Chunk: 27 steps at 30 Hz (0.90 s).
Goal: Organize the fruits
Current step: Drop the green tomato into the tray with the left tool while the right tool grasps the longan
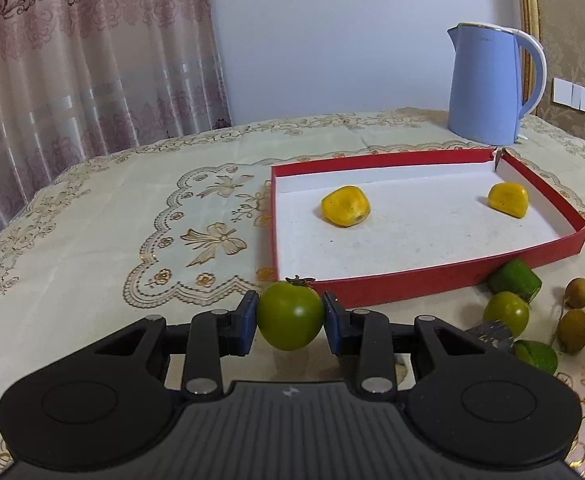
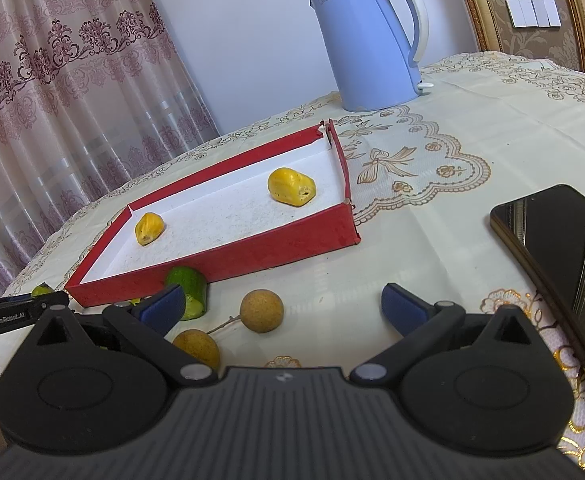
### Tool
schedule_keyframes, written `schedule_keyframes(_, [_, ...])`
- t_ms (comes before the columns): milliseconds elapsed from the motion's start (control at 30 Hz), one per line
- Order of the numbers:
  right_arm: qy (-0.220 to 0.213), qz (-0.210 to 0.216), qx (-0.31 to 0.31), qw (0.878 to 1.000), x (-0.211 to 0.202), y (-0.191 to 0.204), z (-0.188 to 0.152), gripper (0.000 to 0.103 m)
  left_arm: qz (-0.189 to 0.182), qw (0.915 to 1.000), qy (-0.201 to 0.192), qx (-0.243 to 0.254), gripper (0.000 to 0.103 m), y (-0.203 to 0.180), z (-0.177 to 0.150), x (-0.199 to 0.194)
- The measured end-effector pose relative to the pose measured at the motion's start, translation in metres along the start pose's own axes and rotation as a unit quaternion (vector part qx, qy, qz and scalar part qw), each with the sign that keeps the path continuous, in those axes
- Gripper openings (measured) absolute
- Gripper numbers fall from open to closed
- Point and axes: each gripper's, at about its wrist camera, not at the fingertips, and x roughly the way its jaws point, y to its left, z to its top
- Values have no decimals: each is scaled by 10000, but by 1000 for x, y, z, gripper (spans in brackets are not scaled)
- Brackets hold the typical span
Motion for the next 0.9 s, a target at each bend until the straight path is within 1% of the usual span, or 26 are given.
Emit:
schedule_keyframes(333, [18, -4, 5, 10000, 0, 1, -1, 103, 68, 9999, -40, 110, 33, -13, 6, -10])
schedule_keyframes(633, [37, -35, -31, 10000, 1, 2, -2, 103, 23, 9999, -102, -27, 34, -16, 7, -32])
schedule_keyframes(767, [77, -104, -122, 9998, 2, 5, -2, 103, 5, 9999, -121, 116, 34, -23, 15, -27])
schedule_keyframes(900, [58, -51, -54, 10000, 1, 2, -1, 103, -32, 9998, -42, 192, 34, -35, 25, -8])
